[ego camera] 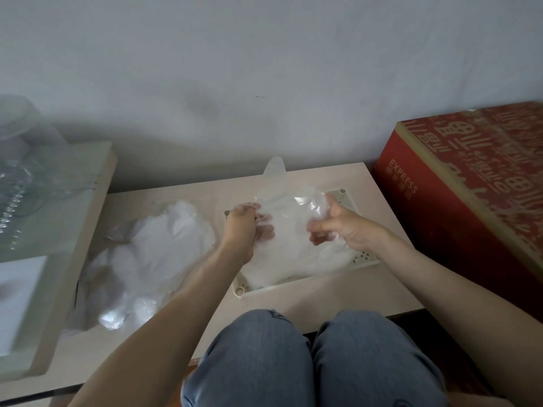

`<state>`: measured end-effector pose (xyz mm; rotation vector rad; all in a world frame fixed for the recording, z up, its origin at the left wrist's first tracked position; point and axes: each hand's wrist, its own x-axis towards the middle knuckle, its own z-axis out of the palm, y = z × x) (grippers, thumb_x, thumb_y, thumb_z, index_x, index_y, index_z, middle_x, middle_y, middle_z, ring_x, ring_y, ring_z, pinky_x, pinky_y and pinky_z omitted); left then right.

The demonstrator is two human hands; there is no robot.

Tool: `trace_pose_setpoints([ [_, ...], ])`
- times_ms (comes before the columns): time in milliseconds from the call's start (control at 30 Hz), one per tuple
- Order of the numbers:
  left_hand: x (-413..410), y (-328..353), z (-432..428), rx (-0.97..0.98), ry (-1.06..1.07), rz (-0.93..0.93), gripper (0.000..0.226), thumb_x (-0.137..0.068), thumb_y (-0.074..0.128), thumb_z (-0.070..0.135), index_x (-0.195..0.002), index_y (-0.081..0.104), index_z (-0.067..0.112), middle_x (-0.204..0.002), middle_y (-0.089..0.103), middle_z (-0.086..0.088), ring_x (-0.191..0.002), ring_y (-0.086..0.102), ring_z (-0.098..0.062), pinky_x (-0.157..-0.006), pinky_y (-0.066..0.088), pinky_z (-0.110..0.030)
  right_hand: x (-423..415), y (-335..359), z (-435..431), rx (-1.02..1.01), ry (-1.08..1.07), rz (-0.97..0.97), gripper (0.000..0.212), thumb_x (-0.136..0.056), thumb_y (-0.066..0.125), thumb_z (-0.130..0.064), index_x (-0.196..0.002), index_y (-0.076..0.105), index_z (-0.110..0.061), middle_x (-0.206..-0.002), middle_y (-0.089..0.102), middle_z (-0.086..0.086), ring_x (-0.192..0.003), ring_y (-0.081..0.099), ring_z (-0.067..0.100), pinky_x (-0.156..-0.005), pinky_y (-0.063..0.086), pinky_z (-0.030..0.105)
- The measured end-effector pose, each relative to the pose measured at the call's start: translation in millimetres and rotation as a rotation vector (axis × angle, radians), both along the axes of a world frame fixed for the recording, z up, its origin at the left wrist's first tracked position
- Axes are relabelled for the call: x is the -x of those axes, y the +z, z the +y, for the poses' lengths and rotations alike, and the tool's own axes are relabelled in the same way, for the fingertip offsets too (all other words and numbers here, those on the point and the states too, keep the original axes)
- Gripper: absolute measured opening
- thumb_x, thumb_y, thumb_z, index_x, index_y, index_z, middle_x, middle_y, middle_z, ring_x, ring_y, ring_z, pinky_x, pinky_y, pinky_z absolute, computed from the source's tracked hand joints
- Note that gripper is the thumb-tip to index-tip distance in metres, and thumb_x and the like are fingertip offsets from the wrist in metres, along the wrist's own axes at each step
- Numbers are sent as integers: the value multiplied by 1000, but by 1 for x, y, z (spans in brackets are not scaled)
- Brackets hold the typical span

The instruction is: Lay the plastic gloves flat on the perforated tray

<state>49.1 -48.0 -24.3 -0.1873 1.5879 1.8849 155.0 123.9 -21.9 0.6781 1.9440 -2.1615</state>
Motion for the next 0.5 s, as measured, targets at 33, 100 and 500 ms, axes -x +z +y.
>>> trace_pose_setpoints([
  [33, 0, -2, -2, 45, 6, 22, 21, -100, 24, 4, -99, 45, 10, -71, 49, -11, -37, 43, -14, -39, 44, -21, -2, 0, 4, 11, -6, -14, 82, -84, 65, 6, -146, 22, -24, -74, 62, 10, -62, 62, 23, -60, 54, 33],
  [100, -2, -7, -7, 165, 3, 84, 21, -101, 24, 7, -104, 45, 7, -77, 54, -12, -41, 51, -17, -40, 50, -25, -8, 2, 10, 25, -35, -39, 71, -85, 63, 6, -141, 30, -24, -75, 58, 8, -59, 56, 19, -54, 49, 30],
  [500, -6, -29, -23, 580, -193, 386, 25, -101, 28, 12, -120, 41, 1, -77, 60, -11, -52, 60, -23, -52, 56, -36, -19, -9, 25, -94, 34, -177, 59, -85, 62, 8, -137, 38, -9, -84, 55, 10, -55, 57, 14, -55, 51, 25],
])
